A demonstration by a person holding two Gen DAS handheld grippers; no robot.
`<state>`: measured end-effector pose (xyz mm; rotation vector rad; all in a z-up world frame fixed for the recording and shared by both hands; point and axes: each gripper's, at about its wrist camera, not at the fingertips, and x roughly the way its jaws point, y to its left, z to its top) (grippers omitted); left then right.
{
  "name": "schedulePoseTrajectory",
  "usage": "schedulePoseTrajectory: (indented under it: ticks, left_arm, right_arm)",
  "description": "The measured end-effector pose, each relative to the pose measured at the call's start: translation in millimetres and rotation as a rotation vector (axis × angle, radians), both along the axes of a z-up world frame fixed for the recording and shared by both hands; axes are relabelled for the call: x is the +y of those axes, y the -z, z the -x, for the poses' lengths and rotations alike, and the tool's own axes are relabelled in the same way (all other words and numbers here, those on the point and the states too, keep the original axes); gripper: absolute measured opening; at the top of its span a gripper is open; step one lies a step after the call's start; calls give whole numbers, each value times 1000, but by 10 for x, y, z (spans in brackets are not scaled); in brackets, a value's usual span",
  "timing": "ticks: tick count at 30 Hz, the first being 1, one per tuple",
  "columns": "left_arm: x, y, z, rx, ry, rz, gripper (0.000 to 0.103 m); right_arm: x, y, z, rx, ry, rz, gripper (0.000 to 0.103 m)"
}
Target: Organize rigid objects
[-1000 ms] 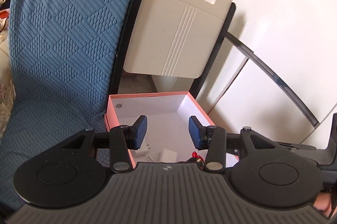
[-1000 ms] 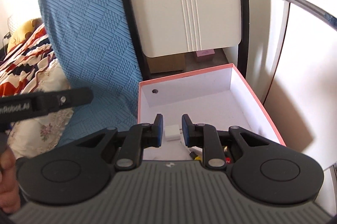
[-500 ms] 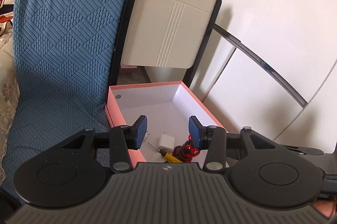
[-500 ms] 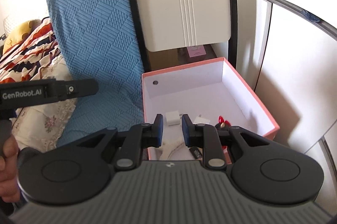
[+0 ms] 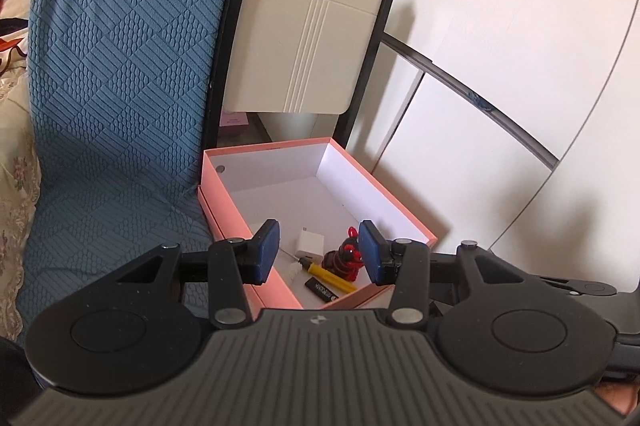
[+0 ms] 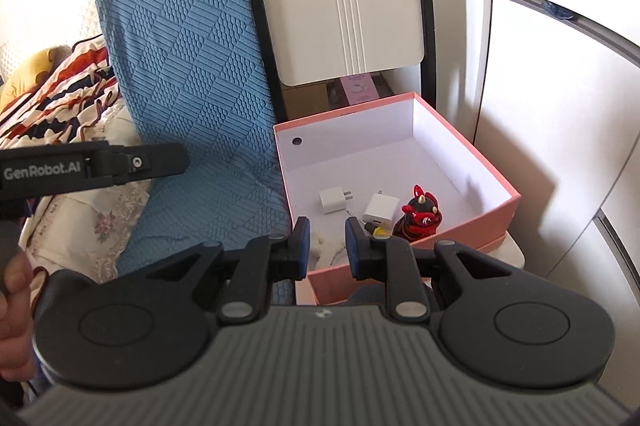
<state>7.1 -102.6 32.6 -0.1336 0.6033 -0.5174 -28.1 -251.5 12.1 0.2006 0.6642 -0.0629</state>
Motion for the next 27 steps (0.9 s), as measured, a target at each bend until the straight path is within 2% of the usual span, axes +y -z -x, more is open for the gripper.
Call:
schedulePoseTrajectory:
  ticks: [9,10,12,13,15,18,20,22,27]
  left_arm:
    - [6,76,136,12,0,-13,52]
    - [13,92,128,20,-12,-15,55]
    - [38,112,107,29,-36,-22,72]
    - [53,114,113,23,-41,-26,74]
    - [83,112,119,12,-62,-31,88]
    - [127,117,120,7,-74,-38,94]
    - [135,132,114,6,-79,-48,96]
    - [166,143,115,9,-84,-42,96]
    - [170,168,164,-23,-89,-68,103]
  right_arm:
    - [26,53,231,-4,25,8,23]
    - [34,50,250,-8,23,21,23]
    - [42,45,274,-14,22,40,23]
    - [38,41,282,-16,22,38,23]
    - [16,46,294,-21,29,37,26]
    - [-19,68,308,-25,33,20,44]
    - [-29,86,310,-28,42,15,73]
    - [-36,99,317,-37,56,14,85]
    - [-27,144,308,-45,42,12,85]
